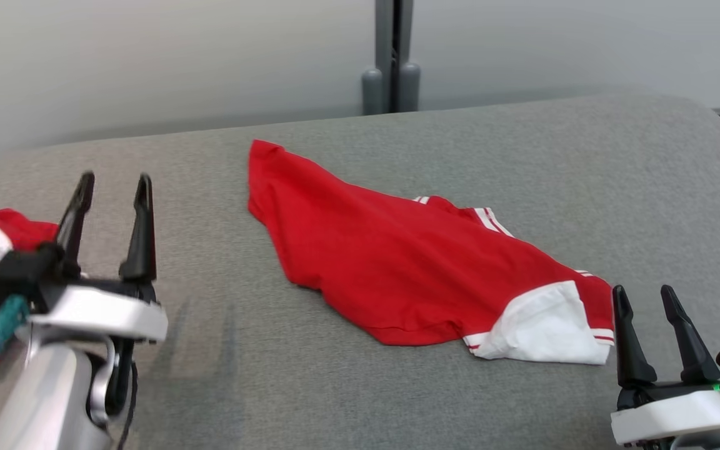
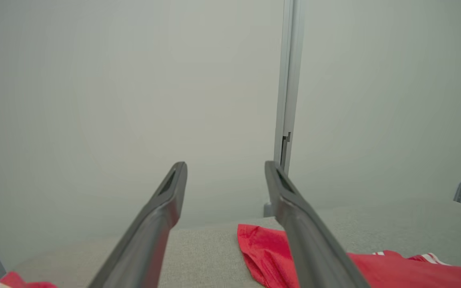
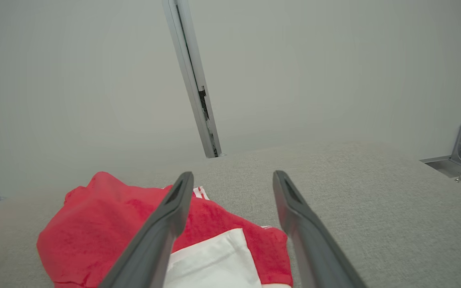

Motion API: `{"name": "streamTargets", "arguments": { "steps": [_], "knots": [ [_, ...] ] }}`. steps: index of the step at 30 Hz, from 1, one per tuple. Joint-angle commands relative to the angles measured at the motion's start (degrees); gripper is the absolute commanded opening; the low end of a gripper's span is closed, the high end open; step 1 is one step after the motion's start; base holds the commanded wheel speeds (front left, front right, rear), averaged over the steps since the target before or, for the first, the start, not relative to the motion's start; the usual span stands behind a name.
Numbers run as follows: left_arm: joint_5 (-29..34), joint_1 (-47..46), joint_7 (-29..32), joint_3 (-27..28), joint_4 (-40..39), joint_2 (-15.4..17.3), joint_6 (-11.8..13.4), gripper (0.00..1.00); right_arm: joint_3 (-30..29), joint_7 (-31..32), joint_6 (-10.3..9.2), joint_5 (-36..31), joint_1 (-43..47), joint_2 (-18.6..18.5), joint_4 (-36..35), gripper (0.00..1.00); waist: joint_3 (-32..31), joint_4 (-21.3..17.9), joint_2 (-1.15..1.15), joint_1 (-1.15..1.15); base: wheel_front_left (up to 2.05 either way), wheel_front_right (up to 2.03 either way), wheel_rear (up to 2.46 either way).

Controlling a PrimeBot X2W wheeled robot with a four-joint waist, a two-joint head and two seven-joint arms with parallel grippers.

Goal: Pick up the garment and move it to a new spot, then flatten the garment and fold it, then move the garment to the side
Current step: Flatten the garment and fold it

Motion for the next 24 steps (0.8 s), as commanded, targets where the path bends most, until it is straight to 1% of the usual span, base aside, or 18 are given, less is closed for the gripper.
{"name": "streamTargets", "arguments": {
  "steps": [1,8,13,18,24],
  "knots": [
    [1.0,2.9,-0.1,1.5,-1.7,-0.7,0.0,1.0,-0.1,-0.3,0.0,-0.4,0.8,-0.5,-0.3,1.0,-1.0,1.7,0.0,0.0,0.0,0.0,0.0],
    [5.2,13.3,-0.1,6.8,-9.1,-5.3,-0.5,1.0,-0.2,-0.3,0.0,-0.5,1.9,-0.9,-0.4,1.0,-1.9,4.3,0.0,0.0,0.0,0.0,0.0],
    [7.7,18.9,-0.1,9.2,-11.3,-8.3,-1.2,1.0,-0.2,-0.3,0.0,-0.4,2.7,-1.1,-0.4,1.0,-2.2,5.7,0.0,0.0,0.0,0.0,0.0],
    [9.4,21.6,-0.1,10.1,-9.7,-10.2,-2.8,1.0,0.1,-0.3,0.0,-0.4,2.8,-1.2,0.0,1.0,-2.2,6.6,0.0,0.0,0.0,0.0,0.0],
    [10.7,20.4,-0.1,10.7,-7.6,-11.6,-4.7,1.0,0.7,-0.3,0.0,-0.3,2.1,-1.3,0.1,1.0,-1.8,6.5,0.0,0.0,0.0,0.0,0.0]
  ]
}}
